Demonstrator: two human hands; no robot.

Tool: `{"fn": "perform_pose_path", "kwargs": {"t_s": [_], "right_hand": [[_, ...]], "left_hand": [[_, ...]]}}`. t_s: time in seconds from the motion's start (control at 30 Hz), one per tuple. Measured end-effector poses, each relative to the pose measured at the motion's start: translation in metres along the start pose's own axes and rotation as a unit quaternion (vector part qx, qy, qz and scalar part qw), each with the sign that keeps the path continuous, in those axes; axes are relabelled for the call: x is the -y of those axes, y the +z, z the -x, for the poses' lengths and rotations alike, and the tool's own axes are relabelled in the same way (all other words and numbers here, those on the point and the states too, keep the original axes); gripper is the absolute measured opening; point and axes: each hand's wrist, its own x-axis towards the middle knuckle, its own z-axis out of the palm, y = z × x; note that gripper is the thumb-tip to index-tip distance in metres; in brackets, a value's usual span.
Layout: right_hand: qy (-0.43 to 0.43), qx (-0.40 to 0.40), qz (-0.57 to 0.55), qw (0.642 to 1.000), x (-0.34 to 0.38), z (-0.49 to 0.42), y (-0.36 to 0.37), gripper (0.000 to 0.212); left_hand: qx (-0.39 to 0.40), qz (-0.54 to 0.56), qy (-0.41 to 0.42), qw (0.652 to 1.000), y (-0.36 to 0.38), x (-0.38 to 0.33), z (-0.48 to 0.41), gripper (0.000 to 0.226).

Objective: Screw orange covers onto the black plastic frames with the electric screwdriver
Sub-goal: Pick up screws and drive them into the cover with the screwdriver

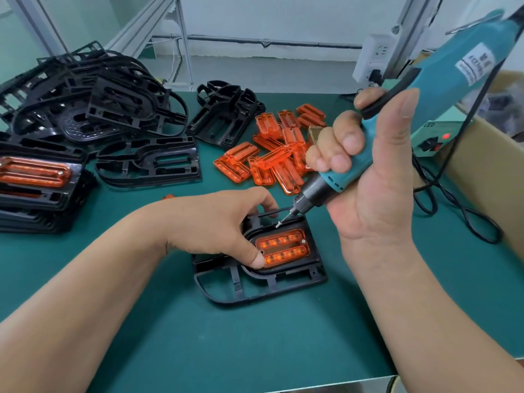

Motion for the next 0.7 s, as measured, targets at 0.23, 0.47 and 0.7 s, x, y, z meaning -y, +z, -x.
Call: {"fn": "perform_pose_path", "kwargs": {"t_s": [0.23, 0.47, 0.7], "right_hand": [[0.008, 0.008, 0.001, 1.0, -0.003, 0.003, 0.002, 0.039], [0.03, 0.054, 0.024, 0.998, -0.017, 0.011, 0.011, 0.041], [0.035, 0.082, 0.055, 0.995, -0.024, 0.017, 0.015, 0.042]], "left_hand": [[-0.002, -0.018, 0.008, 1.0, -0.001, -0.005, -0.001, 0.072], [0.019, 0.008, 0.017, 1.0, -0.002, -0.007, 0.002, 0.069], [0.027, 0.004, 0.023, 0.999, -0.004, -0.007, 0.003, 0.075]]}}
